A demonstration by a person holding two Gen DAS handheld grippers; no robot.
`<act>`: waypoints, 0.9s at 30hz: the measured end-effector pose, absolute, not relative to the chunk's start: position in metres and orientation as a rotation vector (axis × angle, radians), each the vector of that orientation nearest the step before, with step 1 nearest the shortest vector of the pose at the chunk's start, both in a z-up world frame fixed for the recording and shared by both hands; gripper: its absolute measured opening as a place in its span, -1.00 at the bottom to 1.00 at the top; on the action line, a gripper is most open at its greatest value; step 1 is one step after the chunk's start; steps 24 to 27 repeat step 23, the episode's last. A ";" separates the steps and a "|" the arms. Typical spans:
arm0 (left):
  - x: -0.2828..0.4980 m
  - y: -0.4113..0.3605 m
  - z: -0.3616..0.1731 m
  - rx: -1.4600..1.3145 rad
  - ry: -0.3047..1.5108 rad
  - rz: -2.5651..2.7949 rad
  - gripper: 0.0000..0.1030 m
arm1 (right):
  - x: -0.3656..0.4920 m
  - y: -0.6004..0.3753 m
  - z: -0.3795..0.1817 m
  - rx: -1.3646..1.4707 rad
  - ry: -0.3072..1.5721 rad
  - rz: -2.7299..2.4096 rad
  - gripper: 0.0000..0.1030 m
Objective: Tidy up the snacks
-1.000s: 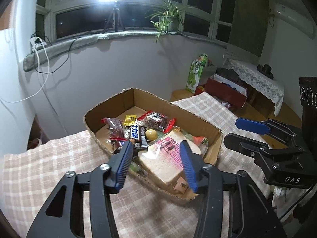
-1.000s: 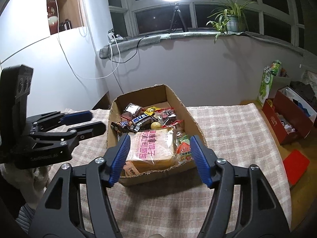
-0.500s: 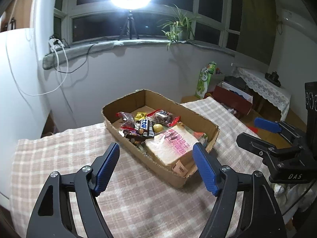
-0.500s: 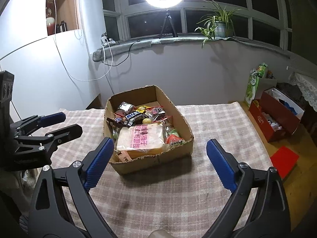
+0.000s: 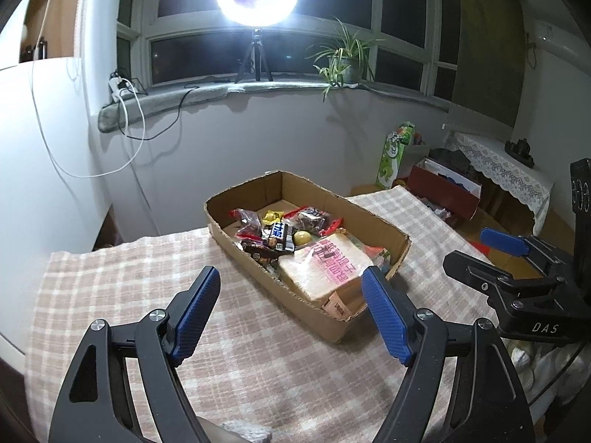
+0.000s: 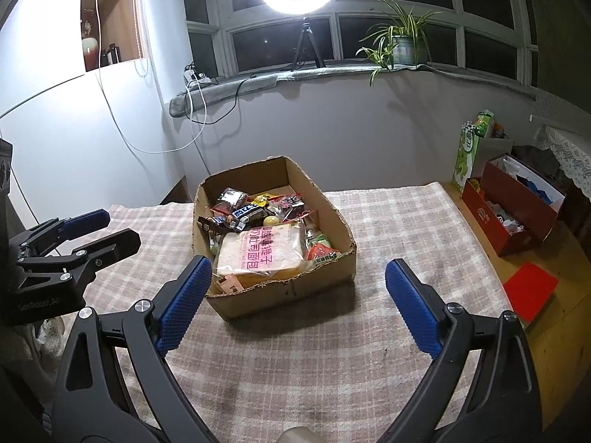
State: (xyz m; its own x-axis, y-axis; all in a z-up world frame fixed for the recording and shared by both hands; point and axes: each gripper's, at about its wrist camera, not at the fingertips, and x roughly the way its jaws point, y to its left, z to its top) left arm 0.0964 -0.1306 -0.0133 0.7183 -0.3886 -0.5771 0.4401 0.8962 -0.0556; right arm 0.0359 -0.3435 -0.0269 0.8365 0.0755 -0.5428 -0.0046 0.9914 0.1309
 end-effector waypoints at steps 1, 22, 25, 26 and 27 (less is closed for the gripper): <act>0.096 -0.131 -0.013 0.088 0.616 -0.457 0.54 | 0.036 -0.343 -0.027 0.127 0.578 0.041 0.88; 0.093 -0.126 -0.011 0.071 0.612 -0.452 0.54 | 0.035 -0.342 -0.026 0.122 0.581 0.042 0.88; 0.093 -0.126 -0.011 0.072 0.611 -0.452 0.54 | 0.034 -0.342 -0.026 0.122 0.582 0.042 0.88; 0.093 -0.126 -0.011 0.072 0.611 -0.452 0.54 | 0.034 -0.342 -0.026 0.122 0.582 0.042 0.88; 0.093 -0.126 -0.011 0.072 0.611 -0.452 0.54 | 0.034 -0.342 -0.026 0.122 0.582 0.042 0.88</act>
